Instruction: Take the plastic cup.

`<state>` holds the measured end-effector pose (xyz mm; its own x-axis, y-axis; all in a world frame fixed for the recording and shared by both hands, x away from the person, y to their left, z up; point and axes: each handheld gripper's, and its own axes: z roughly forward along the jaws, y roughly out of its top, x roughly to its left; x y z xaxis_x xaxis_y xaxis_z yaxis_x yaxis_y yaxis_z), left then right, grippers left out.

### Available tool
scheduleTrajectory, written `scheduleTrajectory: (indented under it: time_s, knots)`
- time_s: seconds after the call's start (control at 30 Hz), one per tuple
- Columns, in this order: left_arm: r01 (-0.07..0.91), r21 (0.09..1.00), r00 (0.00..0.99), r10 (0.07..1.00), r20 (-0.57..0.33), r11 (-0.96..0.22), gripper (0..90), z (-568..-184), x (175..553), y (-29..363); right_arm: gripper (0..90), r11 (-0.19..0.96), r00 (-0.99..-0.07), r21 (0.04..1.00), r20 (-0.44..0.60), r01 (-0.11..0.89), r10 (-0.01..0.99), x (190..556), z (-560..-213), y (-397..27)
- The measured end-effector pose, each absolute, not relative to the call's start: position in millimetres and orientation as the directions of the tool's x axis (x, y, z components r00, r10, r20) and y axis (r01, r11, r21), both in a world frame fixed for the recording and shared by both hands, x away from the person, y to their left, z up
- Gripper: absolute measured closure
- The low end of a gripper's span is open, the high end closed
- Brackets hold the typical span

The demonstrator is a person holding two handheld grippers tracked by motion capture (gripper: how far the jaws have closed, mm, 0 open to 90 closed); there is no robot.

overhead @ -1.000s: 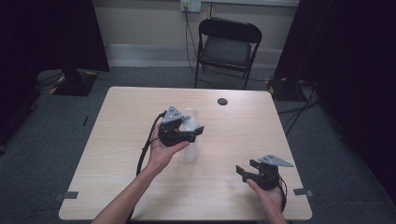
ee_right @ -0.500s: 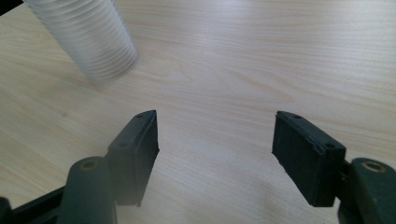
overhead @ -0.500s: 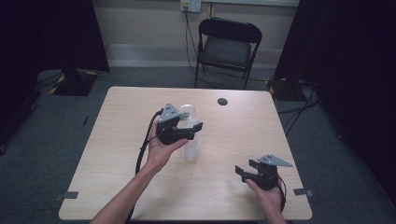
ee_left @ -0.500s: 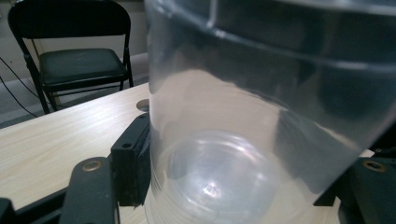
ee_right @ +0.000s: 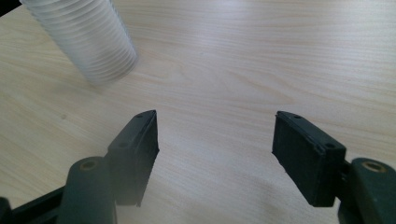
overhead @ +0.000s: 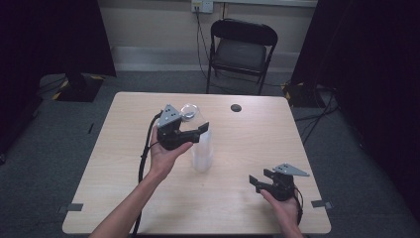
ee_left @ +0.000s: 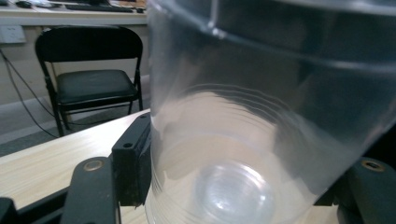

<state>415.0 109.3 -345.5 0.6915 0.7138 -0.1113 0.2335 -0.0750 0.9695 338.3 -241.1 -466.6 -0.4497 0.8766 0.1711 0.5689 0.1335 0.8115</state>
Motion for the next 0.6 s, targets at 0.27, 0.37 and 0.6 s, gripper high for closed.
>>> scheduleTrajectory:
  time_s: [0.27,0.37,0.6]
  knots:
    - [0.259,0.961,0.699,0.706,-0.115,-0.100,32.9,-343.9,408.9,121.5,30.8,0.142,-0.463,0.825,0.156,0.547,0.873,336.8,-464.5,-240.2]
    - [0.262,0.960,0.698,0.707,-0.115,-0.102,32.9,-340.4,405.3,128.5,30.7,0.157,-0.475,0.830,0.141,0.535,0.869,335.6,-463.3,-238.4]
    - [0.262,0.957,0.698,0.709,-0.102,-0.120,33.6,-339.7,394.9,141.3,30.6,0.212,-0.517,0.820,0.116,0.531,0.848,333.1,-461.7,-230.8]
